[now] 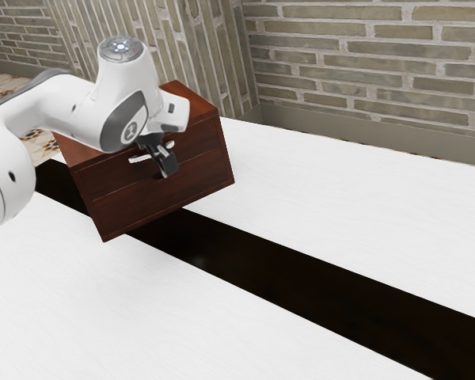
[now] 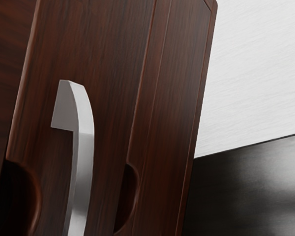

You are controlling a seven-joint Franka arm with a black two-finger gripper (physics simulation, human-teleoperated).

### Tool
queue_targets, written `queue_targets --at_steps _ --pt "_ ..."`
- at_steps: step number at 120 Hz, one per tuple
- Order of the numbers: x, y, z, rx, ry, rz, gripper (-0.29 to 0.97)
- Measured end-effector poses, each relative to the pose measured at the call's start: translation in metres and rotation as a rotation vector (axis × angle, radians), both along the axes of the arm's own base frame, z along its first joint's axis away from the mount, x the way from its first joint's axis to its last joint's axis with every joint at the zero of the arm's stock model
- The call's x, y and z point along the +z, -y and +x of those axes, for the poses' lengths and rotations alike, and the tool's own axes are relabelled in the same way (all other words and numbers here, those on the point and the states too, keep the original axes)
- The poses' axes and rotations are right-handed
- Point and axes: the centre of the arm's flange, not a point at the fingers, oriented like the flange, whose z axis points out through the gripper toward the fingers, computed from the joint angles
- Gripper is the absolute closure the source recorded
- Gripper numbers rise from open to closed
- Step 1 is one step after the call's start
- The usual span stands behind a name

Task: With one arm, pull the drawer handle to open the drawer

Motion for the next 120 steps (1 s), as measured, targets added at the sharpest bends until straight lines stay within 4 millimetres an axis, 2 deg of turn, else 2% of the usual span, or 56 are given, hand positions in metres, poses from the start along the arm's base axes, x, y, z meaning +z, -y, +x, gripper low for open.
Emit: queue_targets --at_steps 42,80,103,120 --pt "-0.001 -0.004 0.0 0.0 0.014 -0.009 0.02" --pt "-0.009 -0.01 -0.001 0.011 0.007 -0.02 -0.02" --pt "-0.014 -0.007 0.001 0.006 0.002 -0.032 -0.15" --pt "-0.017 -0.003 0.002 -0.002 -0.005 -0.032 0.0"
